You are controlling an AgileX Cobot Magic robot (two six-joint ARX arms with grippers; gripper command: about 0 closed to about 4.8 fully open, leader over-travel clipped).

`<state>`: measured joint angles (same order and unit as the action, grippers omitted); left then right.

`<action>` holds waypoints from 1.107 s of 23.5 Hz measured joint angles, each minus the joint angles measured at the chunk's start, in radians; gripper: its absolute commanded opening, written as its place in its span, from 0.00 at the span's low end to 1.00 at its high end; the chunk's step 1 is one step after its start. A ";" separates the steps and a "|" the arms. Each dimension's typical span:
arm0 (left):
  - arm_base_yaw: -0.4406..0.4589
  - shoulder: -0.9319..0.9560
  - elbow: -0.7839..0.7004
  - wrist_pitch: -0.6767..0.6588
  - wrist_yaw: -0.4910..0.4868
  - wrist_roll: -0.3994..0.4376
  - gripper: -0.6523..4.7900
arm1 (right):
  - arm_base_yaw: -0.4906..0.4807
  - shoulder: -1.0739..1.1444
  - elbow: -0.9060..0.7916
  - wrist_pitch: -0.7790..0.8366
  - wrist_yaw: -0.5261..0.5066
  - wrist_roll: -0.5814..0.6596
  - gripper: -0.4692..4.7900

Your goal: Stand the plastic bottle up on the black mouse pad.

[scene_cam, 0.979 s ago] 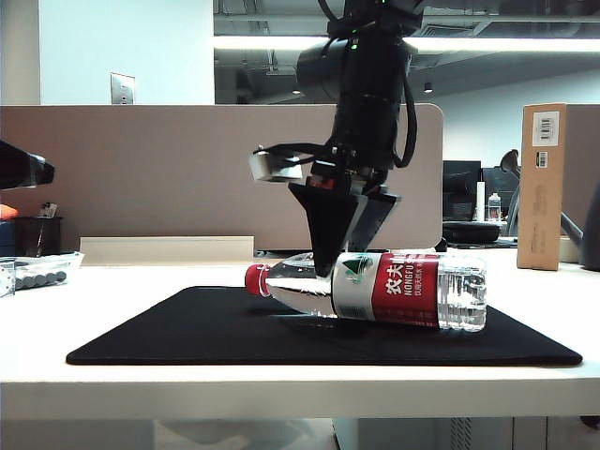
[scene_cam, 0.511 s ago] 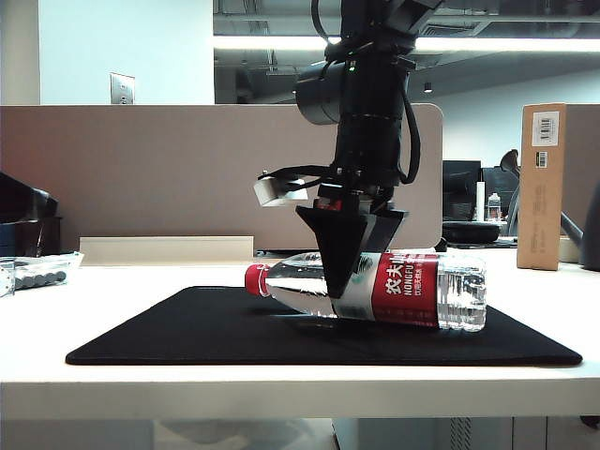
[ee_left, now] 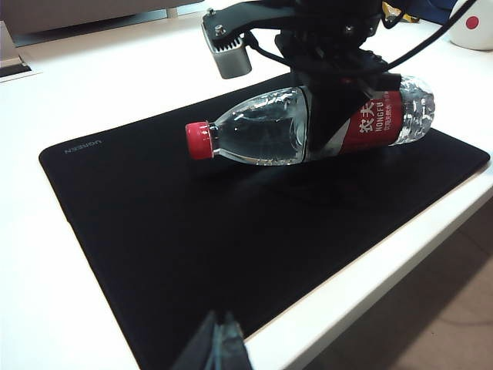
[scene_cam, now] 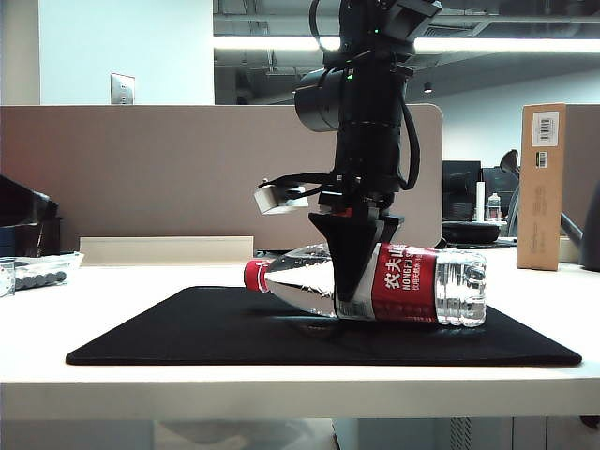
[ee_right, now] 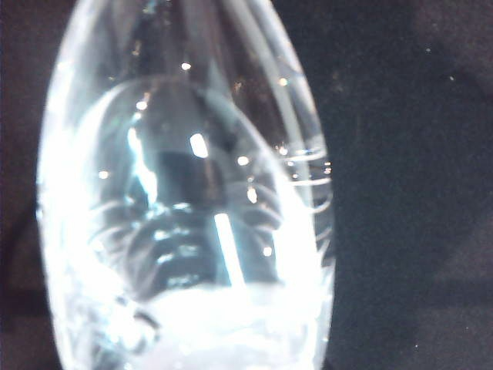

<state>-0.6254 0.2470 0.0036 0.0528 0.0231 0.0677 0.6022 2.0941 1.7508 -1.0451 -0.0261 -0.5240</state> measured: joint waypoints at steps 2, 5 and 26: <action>0.000 0.000 0.000 0.000 0.000 0.000 0.11 | 0.000 0.000 0.000 0.001 0.000 0.002 0.08; 0.000 0.000 0.000 -0.001 0.000 0.000 0.11 | -0.003 0.000 -0.001 0.037 -0.053 0.077 0.08; 0.000 0.001 0.000 -0.003 0.000 0.000 0.11 | -0.253 -0.234 -0.611 1.748 -0.603 0.827 0.08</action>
<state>-0.6254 0.2478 0.0036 0.0502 0.0231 0.0677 0.3492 1.8603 1.1400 0.7025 -0.6289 0.3027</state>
